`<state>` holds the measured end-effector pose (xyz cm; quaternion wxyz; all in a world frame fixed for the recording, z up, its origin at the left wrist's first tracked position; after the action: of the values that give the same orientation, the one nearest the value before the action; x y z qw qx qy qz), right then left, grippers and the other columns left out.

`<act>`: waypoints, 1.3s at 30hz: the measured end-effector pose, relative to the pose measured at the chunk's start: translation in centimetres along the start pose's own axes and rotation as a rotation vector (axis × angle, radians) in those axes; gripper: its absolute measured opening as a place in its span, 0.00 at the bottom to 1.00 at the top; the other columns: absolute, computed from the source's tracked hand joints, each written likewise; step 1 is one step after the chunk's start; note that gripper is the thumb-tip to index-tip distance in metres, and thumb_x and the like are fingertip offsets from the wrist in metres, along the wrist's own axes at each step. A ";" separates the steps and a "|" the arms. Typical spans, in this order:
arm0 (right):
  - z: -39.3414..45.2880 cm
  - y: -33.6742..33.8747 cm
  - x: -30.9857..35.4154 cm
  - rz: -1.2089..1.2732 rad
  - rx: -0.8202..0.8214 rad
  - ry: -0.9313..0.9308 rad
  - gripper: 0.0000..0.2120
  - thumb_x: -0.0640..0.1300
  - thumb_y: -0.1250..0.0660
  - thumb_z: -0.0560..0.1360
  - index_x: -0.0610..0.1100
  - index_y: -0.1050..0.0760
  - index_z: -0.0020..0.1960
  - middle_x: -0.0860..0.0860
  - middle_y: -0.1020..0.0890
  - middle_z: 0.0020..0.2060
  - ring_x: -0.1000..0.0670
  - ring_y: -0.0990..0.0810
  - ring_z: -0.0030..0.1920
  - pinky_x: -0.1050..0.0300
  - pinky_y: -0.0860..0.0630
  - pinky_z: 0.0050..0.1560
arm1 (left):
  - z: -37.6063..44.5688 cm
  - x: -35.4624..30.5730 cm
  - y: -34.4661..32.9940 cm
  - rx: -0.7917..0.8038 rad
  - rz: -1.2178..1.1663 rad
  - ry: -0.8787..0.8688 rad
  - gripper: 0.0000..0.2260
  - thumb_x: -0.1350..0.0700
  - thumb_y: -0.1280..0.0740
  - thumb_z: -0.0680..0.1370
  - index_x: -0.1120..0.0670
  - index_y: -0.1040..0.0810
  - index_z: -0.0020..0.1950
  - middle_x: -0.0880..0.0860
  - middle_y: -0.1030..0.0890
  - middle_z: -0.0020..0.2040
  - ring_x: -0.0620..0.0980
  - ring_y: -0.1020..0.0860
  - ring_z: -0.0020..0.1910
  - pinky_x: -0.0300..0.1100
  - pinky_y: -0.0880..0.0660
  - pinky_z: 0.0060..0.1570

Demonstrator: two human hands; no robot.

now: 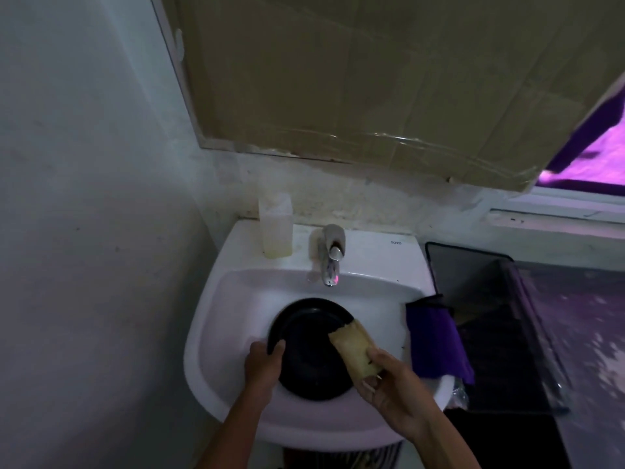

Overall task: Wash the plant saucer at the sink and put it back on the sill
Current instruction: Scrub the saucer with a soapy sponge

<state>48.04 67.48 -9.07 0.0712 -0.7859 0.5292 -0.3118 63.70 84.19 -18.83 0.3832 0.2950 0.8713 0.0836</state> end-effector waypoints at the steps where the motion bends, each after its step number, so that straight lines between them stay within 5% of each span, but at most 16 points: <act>1: 0.0 0.9 -0.3 0.022 -0.037 -0.002 0.09 0.38 0.34 0.74 0.38 0.21 0.53 0.42 0.16 0.43 0.47 0.19 0.37 0.54 0.19 0.35 | 0.2 0.4 -0.5 0.012 0.008 0.010 0.27 0.51 0.33 0.79 0.64 0.34 0.73 0.64 0.29 0.70 0.62 0.27 0.67 0.50 0.29 0.64; 4: 0.1 2.4 -0.8 0.056 -0.099 0.002 0.09 0.39 0.35 0.76 0.38 0.22 0.55 0.41 0.16 0.46 0.45 0.19 0.42 0.55 0.19 0.34 | 1.3 1.3 -1.9 0.040 -0.085 0.058 0.33 0.57 0.32 0.78 0.59 0.45 0.79 0.61 0.35 0.75 0.61 0.32 0.71 0.51 0.32 0.69; 10: 0.6 3.4 -0.8 0.034 -0.113 0.061 0.10 0.39 0.36 0.77 0.37 0.21 0.56 0.41 0.16 0.51 0.44 0.18 0.48 0.55 0.19 0.39 | 3.0 2.1 -2.4 0.098 -0.205 0.160 0.18 0.69 0.35 0.73 0.65 0.23 0.63 0.65 0.19 0.58 0.63 0.20 0.54 0.59 0.22 0.57; 16: 1.2 2.7 0.1 -0.170 -0.193 0.206 0.07 0.40 0.35 0.78 0.41 0.20 0.53 0.47 0.13 0.42 0.47 0.16 0.45 0.55 0.20 0.40 | 0.7 0.1 -0.4 0.242 -0.347 0.121 0.19 0.68 0.35 0.74 0.58 0.28 0.64 0.60 0.20 0.56 0.60 0.20 0.51 0.50 0.20 0.44; 20: 1.1 1.4 0.7 -0.487 -0.270 0.467 0.08 0.38 0.35 0.78 0.48 0.18 0.47 0.47 0.13 0.40 0.50 0.15 0.41 0.56 0.19 0.39 | -2.1 -0.7 1.0 0.311 -0.422 0.082 0.23 0.72 0.40 0.72 0.57 0.27 0.66 0.60 0.21 0.60 0.61 0.22 0.56 0.53 0.20 0.50; 24: 1.3 -1.3 0.4 -1.115 -0.399 0.761 0.04 0.34 0.36 0.75 0.39 0.22 0.43 0.40 0.24 0.37 0.49 0.25 0.33 0.65 0.31 0.34 | -4.8 -0.9 1.3 0.377 -0.542 0.040 0.27 0.73 0.44 0.72 0.52 0.27 0.67 0.58 0.22 0.62 0.60 0.25 0.59 0.56 0.23 0.54; 27: 2.2 -4.1 -1.5 -1.366 -0.304 0.790 0.10 0.38 0.39 0.78 0.37 0.25 0.57 0.42 0.24 0.50 0.49 0.25 0.44 0.63 0.31 0.44 | -5.8 -0.5 1.0 0.332 -0.610 0.001 0.27 0.74 0.45 0.73 0.48 0.27 0.64 0.57 0.21 0.59 0.58 0.23 0.55 0.54 0.21 0.48; 31: 2.6 -7.8 -5.2 -1.664 0.148 0.834 0.20 0.42 0.41 0.78 0.36 0.32 0.68 0.38 0.26 0.56 0.41 0.23 0.48 0.55 0.28 0.50 | -6.6 -0.3 0.9 0.319 -0.578 -0.052 0.28 0.72 0.44 0.75 0.42 0.24 0.60 0.55 0.17 0.56 0.58 0.19 0.54 0.53 0.19 0.42; 33: 3.4 -7.2 -5.2 -1.823 0.210 0.821 0.23 0.40 0.42 0.77 0.37 0.36 0.72 0.37 0.28 0.61 0.39 0.25 0.55 0.53 0.30 0.58 | -6.9 0.0 1.2 0.306 -0.603 -0.046 0.27 0.72 0.44 0.75 0.42 0.23 0.59 0.54 0.16 0.55 0.56 0.18 0.52 0.52 0.19 0.40; 35: 4.2 -5.7 -3.2 -1.740 0.059 0.755 0.21 0.39 0.44 0.79 0.38 0.37 0.72 0.38 0.28 0.65 0.40 0.26 0.60 0.53 0.31 0.63 | -7.1 0.3 1.5 0.289 -0.641 -0.037 0.28 0.72 0.43 0.73 0.41 0.21 0.57 0.53 0.16 0.54 0.55 0.18 0.50 0.50 0.20 0.38; 39: 5.2 -3.2 -0.3 -1.705 -0.207 0.657 0.23 0.32 0.43 0.74 0.37 0.38 0.69 0.37 0.31 0.64 0.38 0.23 0.56 0.50 0.28 0.55 | -7.7 0.2 1.0 0.270 -0.659 -0.044 0.30 0.73 0.44 0.70 0.43 0.22 0.59 0.52 0.16 0.53 0.54 0.20 0.50 0.48 0.21 0.36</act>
<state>53.47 68.03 -11.95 -0.4075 -0.7846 -0.2103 -0.4173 58.48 85.74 -13.27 0.3659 0.0477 0.9143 -0.1669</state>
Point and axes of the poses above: each hand's wrist, its own z-axis towards the middle knuckle, its own y-axis out of the back of the hand, x = y × z, the point moved 5 cm from there along z, towards the middle knuckle
